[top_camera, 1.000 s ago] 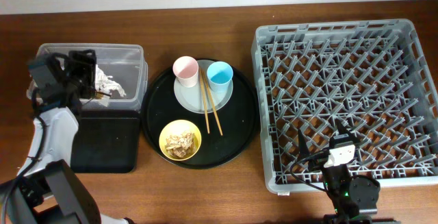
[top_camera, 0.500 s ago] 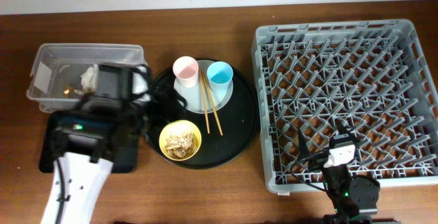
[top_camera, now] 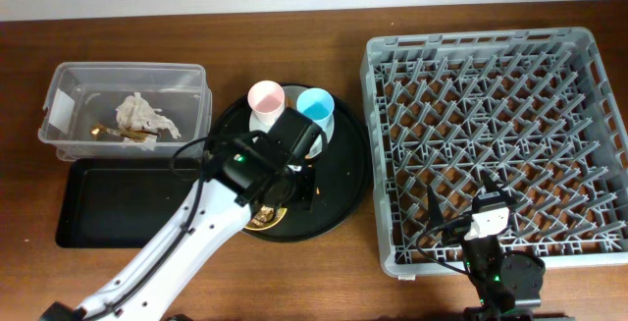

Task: Sort waste into correct bins and load items into the dishwasher rack
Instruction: 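Move the left gripper to the yellow bowl and grasp its rim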

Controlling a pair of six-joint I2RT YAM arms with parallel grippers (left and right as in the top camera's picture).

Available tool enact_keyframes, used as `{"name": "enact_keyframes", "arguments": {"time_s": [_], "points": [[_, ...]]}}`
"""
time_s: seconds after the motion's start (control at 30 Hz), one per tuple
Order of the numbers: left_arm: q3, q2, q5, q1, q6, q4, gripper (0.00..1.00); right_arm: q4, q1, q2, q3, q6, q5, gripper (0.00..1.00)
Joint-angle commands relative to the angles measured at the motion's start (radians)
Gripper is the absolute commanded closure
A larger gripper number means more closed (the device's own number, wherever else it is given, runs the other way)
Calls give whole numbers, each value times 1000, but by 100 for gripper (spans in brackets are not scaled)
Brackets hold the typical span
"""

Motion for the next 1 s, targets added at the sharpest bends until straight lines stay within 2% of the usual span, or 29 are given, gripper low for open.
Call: {"name": "enact_keyframes", "arguments": {"time_s": [0.0, 0.23, 0.3, 0.4, 0.67, 0.77, 0.9, 0.97], "points": [[-3, 84, -35, -3, 9, -4, 62, -5, 5, -5, -5, 11, 6, 2], [-3, 233, -54, -3, 8, -3, 63, -5, 5, -5, -5, 11, 6, 2], [-7, 267, -130, -3, -13, -3, 63, -5, 5, -5, -5, 11, 6, 2], [-23, 283, -148, -3, -29, 10, 63, -5, 5, -5, -5, 11, 6, 2], [-160, 289, -148, -2, -40, 171, 64, -5, 5, -5, -5, 11, 6, 2], [-205, 289, -148, -2, -40, 233, 76, -5, 5, -5, -5, 11, 6, 1], [-229, 289, -169, -2, -40, 257, 77, -5, 5, -5, -5, 11, 6, 2], [-229, 289, -174, -2, -40, 257, 84, -5, 5, -5, -5, 11, 6, 2]]}}
